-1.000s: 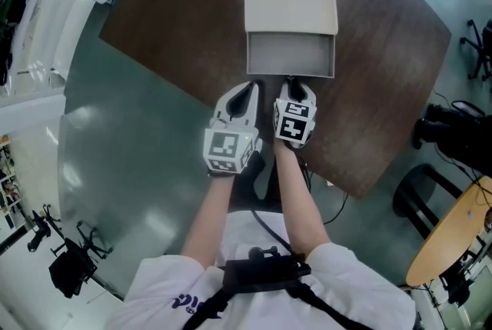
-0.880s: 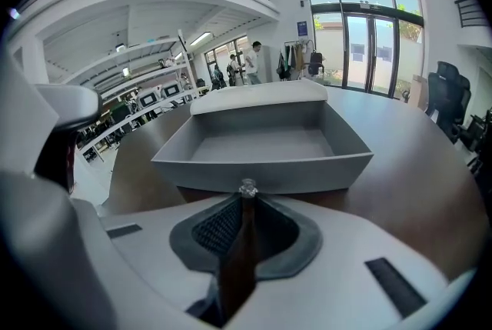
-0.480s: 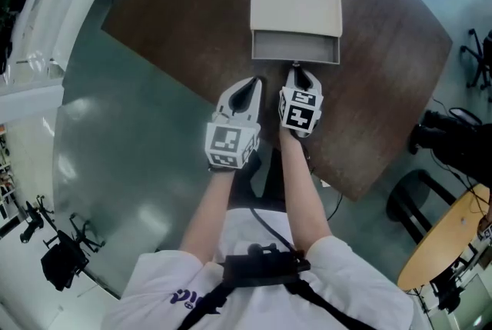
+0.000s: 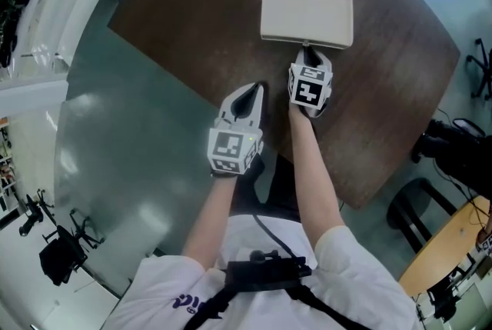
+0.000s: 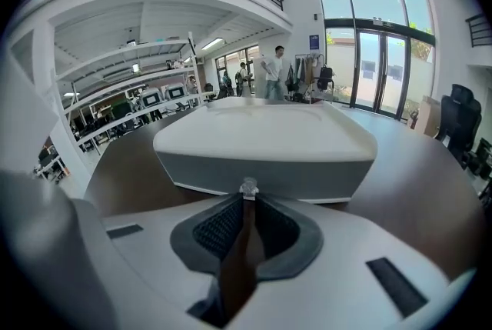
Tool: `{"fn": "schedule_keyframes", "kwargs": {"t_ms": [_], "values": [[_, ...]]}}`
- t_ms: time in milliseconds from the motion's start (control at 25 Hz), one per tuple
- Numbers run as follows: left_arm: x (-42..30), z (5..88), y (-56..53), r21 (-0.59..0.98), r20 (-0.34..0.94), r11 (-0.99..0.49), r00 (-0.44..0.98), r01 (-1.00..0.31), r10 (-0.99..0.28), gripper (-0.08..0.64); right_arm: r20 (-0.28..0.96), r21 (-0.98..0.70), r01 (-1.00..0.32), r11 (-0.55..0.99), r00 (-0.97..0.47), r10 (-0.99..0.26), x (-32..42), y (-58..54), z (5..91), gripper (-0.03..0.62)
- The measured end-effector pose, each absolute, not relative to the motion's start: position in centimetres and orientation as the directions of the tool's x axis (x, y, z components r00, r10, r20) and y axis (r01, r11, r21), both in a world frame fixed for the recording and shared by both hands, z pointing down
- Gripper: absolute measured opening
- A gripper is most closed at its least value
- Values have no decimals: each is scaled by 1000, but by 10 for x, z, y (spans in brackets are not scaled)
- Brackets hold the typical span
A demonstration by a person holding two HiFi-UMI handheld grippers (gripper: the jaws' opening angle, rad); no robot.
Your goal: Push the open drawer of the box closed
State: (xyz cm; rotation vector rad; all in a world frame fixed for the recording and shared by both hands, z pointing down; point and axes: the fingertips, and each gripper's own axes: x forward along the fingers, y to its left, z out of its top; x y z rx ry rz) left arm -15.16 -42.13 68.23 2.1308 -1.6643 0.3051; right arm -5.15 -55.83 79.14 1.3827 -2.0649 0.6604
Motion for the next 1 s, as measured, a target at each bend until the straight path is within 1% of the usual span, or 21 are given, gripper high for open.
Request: {"fn": "schedule_keyframes", "kwargs": {"t_ms": [240,440,680,720,840,1000], "values": [[-154,668,-415,189,395,-219,278,-957,-875,9,682,-74,-937,340,-297,-668,-48,-545,781,41],[-159,635,-399,188,341,-261,312,-947,-887,9,609,-89,-932,350,-329,-722,-45,-503,729,41],[-152,591,-365,156,261,-333,364,-930,-894,9,412,-91,-936,340,-346,-843,-31,-433,623,41],[-146,592,-355,150,252,-345,373,-927,-893,9,375,-96,-934,345,-355,-856,-27,-416,614,13],[-119,592,-332,125,194,-383,401,-915,-895,9,233,-103,-927,360,-374,-898,0,-371,588,4],[-90,530,-309,66,78,-453,457,-889,-886,9,104,-83,-927,367,-374,-922,22,-326,528,4]]}}
